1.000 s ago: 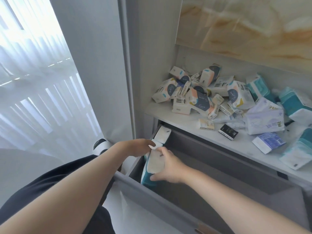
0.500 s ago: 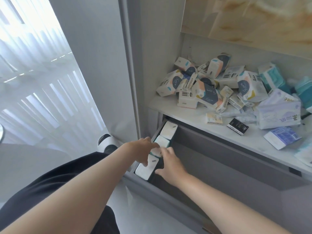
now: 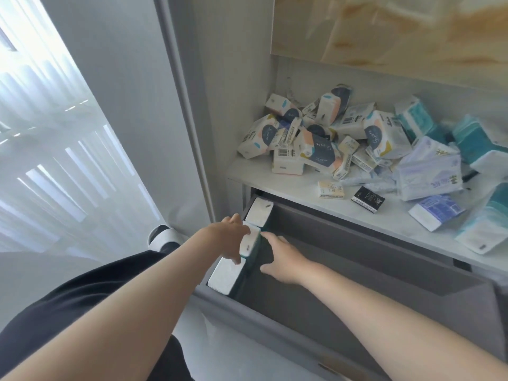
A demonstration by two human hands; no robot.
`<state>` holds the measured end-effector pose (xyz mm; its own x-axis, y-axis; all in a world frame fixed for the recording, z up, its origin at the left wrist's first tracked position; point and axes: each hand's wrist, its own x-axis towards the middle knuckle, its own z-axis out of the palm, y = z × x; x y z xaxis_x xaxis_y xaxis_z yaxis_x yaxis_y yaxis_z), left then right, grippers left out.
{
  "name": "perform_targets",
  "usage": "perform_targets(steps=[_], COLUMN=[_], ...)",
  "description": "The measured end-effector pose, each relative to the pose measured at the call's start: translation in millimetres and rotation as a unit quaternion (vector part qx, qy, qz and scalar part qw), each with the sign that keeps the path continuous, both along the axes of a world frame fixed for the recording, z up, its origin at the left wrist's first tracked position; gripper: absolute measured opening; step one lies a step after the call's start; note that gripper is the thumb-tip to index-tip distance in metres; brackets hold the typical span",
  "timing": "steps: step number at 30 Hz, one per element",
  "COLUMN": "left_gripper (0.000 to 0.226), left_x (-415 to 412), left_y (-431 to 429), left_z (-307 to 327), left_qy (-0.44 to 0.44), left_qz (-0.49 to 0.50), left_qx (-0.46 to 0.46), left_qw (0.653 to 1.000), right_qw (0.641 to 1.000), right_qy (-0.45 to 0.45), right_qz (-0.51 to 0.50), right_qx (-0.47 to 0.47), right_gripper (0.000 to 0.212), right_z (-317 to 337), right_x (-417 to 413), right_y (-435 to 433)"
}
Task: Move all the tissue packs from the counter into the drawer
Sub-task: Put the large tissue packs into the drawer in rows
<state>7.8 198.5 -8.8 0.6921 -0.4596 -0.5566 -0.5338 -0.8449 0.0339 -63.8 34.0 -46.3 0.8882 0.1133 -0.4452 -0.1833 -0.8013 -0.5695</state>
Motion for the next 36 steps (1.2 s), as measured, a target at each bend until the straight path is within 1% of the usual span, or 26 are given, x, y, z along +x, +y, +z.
perform_targets(steps=[2,4,7,9,11,13,15,18,20,22,25,26,28,30,33,34,35,36], left_gripper=[0.068,0.052,0.036,0.029,0.029,0.03,0.031,0.039,0.045,0.049,0.044,0.046,0.061,0.073,0.082,0.081,0.074,0.061], left_x=[1.3,-0.9,-8.3,-16.1,-23.8,-31.2,-39.0,-50.1,-57.4,-63.6,-64.5,-64.7,-66.2,-69.8,-76.6,-79.0,-79.1,-80.2], left_y=[-15.1,-33.2,-67.7,-101.0,-144.9,-195.4,-246.6,-314.1,-351.6,-380.6,-407.7,-412.3,-418.0,-420.8,-420.5,-419.4,-418.8,-417.2], left_z=[14.5,29.6,50.3,62.1,72.6,80.9,85.2,84.3,82.1,78.3,63.4,58.7,51.2,46.3,41.9,42.5,40.8,42.3], left_qy=[-0.006,-0.003,-0.028,-0.043,-0.059,-0.075,-0.077,-0.056,-0.051,-0.036,-0.004,0.011,0.032,0.031,0.034,0.043,0.049,0.049], left_qz=[0.033,0.066,0.086,0.098,0.085,0.048,0.011,-0.03,-0.062,-0.071,-0.06,-0.058,-0.04,-0.004,0.044,0.069,0.096,0.113], left_qx=[-0.074,-0.162,-0.257,-0.295,-0.318,-0.341,-0.365,-0.371,-0.359,-0.344,-0.32,-0.312,-0.318,-0.359,-0.407,-0.421,-0.431,-0.431], left_qw=[0.997,0.985,0.962,0.949,0.943,0.936,0.928,0.926,0.93,0.936,0.945,0.948,0.947,0.933,0.912,0.903,0.896,0.894], right_qw=[1.0,0.998,0.994,0.99,0.983,0.972,0.959,0.94,0.931,0.936,0.956,0.958,0.958,0.96,0.961,0.96,0.96,0.961], right_qy=[-0.027,-0.052,-0.096,-0.122,-0.147,-0.177,-0.184,-0.133,-0.093,-0.066,-0.039,-0.043,-0.053,-0.053,-0.061,-0.071,-0.081,-0.091], right_qz=[0.005,0.009,0.001,-0.019,-0.057,-0.112,-0.159,-0.218,-0.269,-0.284,-0.254,-0.253,-0.259,-0.258,-0.256,-0.259,-0.257,-0.252], right_qx=[-0.014,-0.027,-0.054,-0.069,-0.09,-0.108,-0.149,-0.226,-0.226,-0.198,-0.144,-0.13,-0.108,-0.095,-0.087,-0.079,-0.073,-0.069], right_gripper=[0.076,0.069,0.06,0.054,0.05,0.047,0.05,0.068,0.075,0.079,0.078,0.076,0.071,0.072,0.069,0.069,0.068,0.066], right_z=[20.6,42.7,76.9,98.8,116.1,124.8,125.0,124.4,122.8,118.7,111.1,110.8,110.4,109.5,109.2,109.4,109.2,109.1], right_x=[1.3,1.3,-0.8,-4.6,-10.3,-20.8,-35.2,-52.7,-59.2,-65.2,-71.0,-71.2,-69.5,-68.8,-69.1,-69.2,-69.8,-71.5], right_y=[-23.2,-51.7,-103.7,-142.6,-185.1,-230.5,-275.2,-330.5,-357.7,-377.0,-391.1,-392.2,-393.7,-394.3,-394.6,-394.4,-394.7,-395.0])
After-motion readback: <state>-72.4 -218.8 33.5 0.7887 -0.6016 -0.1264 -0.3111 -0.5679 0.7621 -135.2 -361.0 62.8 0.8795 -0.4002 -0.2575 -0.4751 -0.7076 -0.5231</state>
